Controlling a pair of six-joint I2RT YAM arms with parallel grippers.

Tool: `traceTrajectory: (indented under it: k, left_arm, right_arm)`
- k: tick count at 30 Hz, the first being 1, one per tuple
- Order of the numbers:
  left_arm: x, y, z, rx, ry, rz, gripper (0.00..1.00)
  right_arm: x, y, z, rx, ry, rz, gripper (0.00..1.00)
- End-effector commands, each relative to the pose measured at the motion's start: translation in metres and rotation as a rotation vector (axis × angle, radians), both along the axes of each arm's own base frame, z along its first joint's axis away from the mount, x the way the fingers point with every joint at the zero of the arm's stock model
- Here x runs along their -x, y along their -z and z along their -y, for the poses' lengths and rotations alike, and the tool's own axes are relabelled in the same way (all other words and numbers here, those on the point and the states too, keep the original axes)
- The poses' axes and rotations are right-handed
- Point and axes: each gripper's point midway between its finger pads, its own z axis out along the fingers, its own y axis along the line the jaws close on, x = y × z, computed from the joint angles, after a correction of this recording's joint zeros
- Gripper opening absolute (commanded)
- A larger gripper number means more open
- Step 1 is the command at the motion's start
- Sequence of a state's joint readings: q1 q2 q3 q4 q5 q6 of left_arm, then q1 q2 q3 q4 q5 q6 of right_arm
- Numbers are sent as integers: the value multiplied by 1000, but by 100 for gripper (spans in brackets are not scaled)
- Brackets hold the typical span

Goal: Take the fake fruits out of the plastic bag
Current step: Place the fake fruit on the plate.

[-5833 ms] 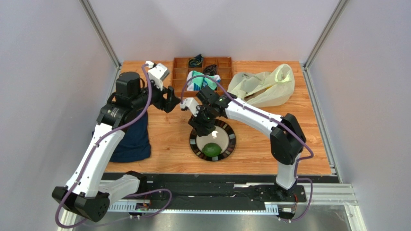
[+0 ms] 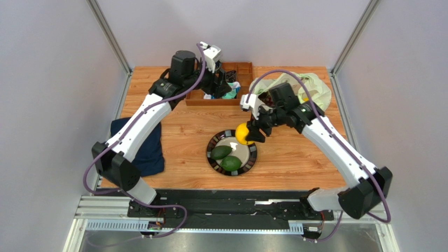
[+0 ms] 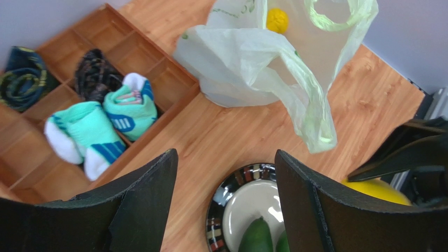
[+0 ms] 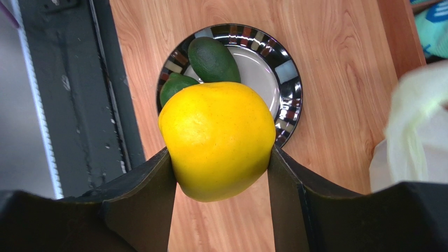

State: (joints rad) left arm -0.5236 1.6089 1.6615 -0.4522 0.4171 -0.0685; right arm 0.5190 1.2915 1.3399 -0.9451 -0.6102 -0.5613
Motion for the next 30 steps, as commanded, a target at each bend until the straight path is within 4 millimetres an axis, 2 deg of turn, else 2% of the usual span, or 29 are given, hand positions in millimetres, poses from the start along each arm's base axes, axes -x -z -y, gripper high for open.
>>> traceTrajectory:
  k: [1, 2, 4, 5, 6, 8, 9, 10, 12, 17, 21, 23, 24, 25, 27, 30]
  left_arm:
    - [20, -19, -16, -8, -9, 77, 77]
    - [27, -25, -20, -5, -4, 92, 76]
    - [35, -19, -23, -12, 8, 84, 76]
    - [40, -24, -26, -10, 12, 99, 76]
    - [43, -16, -27, -19, 17, 87, 76]
    - [49, -17, -31, -19, 17, 90, 76]
    - [51, -12, -32, -22, 19, 84, 76]
    - [52, -12, -33, -21, 19, 85, 76]
    - [55, -9, -35, -20, 21, 81, 76]
    - [53, -2, -38, -22, 16, 71, 76]
    - [50, -3, -35, -11, 23, 65, 76]
    - [47, -5, -34, -11, 21, 64, 76]
    - [46, -7, -34, -9, 17, 67, 76]
    - [45, -9, -33, -8, 16, 72, 76]
    - [40, -17, -34, -4, 11, 88, 76]
    - [27, -32, -37, 1, -10, 112, 77]
  right_arm:
    - [-37, 22, -28, 80, -150, 180, 28]
    - [-46, 35, -39, 102, -189, 202, 28]
    - [-63, 45, -44, 155, -248, 305, 28]
    - [-71, 60, -50, 181, -279, 314, 28]
    - [-78, 66, -51, 206, -315, 354, 28]
    - [-89, 75, -56, 231, -341, 380, 28]
    - [-94, 89, -59, 251, -359, 370, 28]
    - [-100, 92, -62, 265, -374, 400, 28]
    - [-103, 107, -69, 284, -405, 398, 29]
    - [-96, 132, -89, 304, -481, 420, 31]
    - [-95, 149, -98, 332, -491, 427, 34]
    - [-98, 150, -99, 326, -471, 437, 43]
    - [-97, 155, -96, 337, -466, 437, 57]
    - [-99, 154, -96, 336, -460, 450, 63]
    - [-97, 149, -93, 325, -453, 453, 100]
    - [-96, 121, -92, 265, -424, 466, 100]
